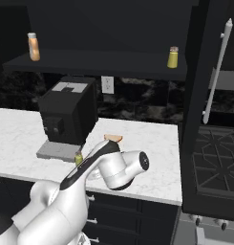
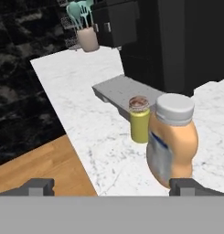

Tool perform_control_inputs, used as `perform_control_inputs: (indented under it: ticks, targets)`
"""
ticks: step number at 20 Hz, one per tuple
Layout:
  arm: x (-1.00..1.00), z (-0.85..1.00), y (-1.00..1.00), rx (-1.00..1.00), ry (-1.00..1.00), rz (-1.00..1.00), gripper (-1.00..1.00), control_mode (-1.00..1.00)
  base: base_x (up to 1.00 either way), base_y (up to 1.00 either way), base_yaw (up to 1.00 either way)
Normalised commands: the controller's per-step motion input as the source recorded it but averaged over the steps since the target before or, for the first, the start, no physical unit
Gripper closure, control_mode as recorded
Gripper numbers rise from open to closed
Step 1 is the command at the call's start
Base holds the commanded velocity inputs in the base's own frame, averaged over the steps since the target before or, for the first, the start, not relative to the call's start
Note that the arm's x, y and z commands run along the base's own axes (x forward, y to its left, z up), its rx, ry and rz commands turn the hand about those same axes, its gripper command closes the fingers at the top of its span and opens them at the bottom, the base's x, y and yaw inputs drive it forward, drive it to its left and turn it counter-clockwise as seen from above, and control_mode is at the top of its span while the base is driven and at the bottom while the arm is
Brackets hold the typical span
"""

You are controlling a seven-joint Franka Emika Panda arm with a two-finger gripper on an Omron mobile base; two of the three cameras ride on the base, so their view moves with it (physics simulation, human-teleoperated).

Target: Put the shaker and condiment bottle from the counter next to their counterparts in the cabinet.

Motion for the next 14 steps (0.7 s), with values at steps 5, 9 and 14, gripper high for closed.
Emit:
perform_control_inputs:
  ticks: [5,9,14]
  targets:
    - [0.09,-0.03,0.0,0.0,0.0,0.03,-1.0,-1.0,0.0,0.0,0.0]
    - [0.23,0.0,0.0,0.0,0.0,0.0,-1.0,-1.0,0.0,0.0,0.0]
    - [0.18,0.0,0.0,0.01,0.0,0.0,-1.0,-1.0,0.0,0.0,0.0]
